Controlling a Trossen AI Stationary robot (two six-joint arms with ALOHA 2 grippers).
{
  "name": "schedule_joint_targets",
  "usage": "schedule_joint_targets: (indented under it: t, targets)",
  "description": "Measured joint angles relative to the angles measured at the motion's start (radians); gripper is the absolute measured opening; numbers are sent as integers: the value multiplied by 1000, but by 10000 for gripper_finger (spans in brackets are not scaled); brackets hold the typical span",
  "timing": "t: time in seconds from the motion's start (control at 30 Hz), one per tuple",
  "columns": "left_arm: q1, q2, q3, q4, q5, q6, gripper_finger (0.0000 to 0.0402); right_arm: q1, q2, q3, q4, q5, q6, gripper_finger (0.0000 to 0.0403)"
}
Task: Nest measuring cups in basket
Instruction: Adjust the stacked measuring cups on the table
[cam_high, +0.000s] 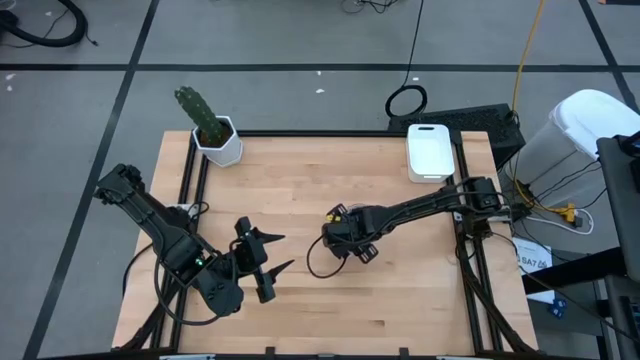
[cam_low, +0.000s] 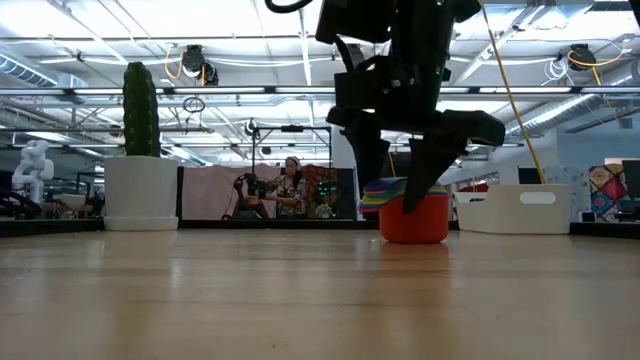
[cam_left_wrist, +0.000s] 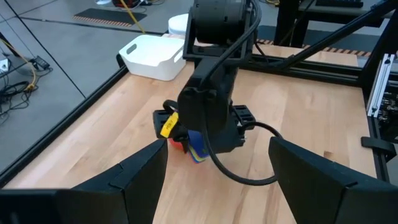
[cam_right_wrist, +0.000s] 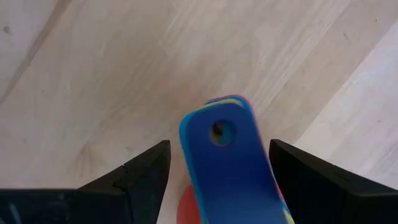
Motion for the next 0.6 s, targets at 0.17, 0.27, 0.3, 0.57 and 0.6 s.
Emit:
schedule_joint_targets:
  t: [0.17, 0.27, 0.3, 0.57, 0.6]
  targets:
    - [0, 0, 0, 0, 0, 0, 282, -7, 0, 0, 21, 2, -16, 266]
    - [0, 0, 0, 0, 0, 0, 282, -16, 0, 0, 21, 5, -22, 266]
    - [0, 0, 0, 0, 0, 0, 282, -20, -1, 0, 20, 4, -22, 266]
    - [0, 0, 0, 0, 0, -5, 282, -43, -1, 0, 21, 4, -24, 266]
    - [0, 0, 0, 0, 0, -5, 282, -44, -1, 0, 21, 3, -24, 265]
